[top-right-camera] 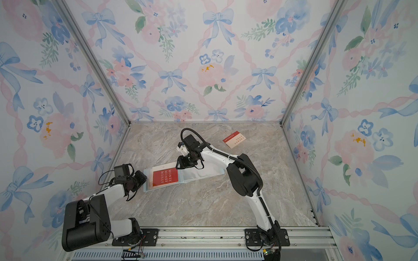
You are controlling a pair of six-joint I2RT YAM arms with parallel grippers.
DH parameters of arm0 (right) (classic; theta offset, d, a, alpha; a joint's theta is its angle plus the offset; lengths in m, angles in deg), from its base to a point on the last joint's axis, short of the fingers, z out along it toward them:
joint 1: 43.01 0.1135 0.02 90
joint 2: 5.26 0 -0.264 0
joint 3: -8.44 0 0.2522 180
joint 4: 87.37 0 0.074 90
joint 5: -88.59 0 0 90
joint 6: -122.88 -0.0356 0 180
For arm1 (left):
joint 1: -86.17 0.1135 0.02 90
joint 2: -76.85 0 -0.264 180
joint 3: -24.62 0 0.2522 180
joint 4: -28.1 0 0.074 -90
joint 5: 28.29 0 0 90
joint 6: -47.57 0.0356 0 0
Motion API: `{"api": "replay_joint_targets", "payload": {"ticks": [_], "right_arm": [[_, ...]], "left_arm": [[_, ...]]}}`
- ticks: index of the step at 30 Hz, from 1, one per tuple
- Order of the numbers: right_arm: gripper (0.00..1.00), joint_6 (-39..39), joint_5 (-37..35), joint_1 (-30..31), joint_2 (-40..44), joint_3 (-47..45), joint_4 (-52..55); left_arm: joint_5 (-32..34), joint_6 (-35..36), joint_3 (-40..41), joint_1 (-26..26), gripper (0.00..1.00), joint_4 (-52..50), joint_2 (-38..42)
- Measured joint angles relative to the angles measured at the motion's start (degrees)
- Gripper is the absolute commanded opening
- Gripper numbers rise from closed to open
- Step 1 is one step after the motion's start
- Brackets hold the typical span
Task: Place the photos into the photo albums
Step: Insert the photo into the photo album.
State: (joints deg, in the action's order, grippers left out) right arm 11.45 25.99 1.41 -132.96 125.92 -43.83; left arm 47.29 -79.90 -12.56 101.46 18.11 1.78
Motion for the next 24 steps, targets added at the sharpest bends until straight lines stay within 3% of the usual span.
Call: {"api": "replay_joint_targets", "payload": {"ticks": [24], "right_arm": [[0.39, -0.42, 5.18, 4.46, -9.46, 8.46, 1.33]], "left_arm": [[-0.07, 0.0, 0.07, 0.0, 0.16, -0.2, 0.24]]}}
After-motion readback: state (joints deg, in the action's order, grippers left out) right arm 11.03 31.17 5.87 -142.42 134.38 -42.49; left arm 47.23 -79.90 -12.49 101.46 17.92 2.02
